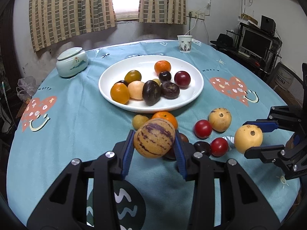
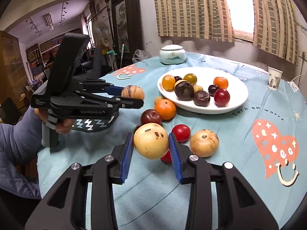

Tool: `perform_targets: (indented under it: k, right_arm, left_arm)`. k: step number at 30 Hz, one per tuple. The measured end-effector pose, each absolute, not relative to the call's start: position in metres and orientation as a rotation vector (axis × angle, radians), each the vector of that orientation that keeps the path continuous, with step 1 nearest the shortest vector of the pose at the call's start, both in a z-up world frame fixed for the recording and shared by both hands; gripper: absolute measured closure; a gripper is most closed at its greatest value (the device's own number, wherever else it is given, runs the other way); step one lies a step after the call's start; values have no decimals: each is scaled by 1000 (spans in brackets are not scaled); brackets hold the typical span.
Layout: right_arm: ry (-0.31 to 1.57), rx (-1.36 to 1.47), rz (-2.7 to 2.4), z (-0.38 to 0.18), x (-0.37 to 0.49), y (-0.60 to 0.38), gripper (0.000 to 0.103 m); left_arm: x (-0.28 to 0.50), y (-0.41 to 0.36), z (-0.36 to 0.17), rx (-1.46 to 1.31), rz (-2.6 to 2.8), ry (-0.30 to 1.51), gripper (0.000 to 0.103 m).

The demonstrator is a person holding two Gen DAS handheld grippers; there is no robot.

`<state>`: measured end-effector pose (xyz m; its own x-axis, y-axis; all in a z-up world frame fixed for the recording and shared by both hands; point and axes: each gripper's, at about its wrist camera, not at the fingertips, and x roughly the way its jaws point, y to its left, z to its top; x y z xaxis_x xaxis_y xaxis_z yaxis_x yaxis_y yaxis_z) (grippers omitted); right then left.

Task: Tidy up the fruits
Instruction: 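Hold the striped fruit in the left tool while the right tool lifts the tan fruit high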

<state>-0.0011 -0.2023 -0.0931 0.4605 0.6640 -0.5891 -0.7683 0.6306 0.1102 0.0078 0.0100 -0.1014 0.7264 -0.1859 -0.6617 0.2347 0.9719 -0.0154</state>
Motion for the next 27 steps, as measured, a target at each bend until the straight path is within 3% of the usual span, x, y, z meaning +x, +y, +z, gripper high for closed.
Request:
perform_targets:
  k: [27]
  right_arm:
    - [653,-151,825,-81,-3,-202,65]
  left_arm:
    - [-16,24,-83,77,-170,675,63]
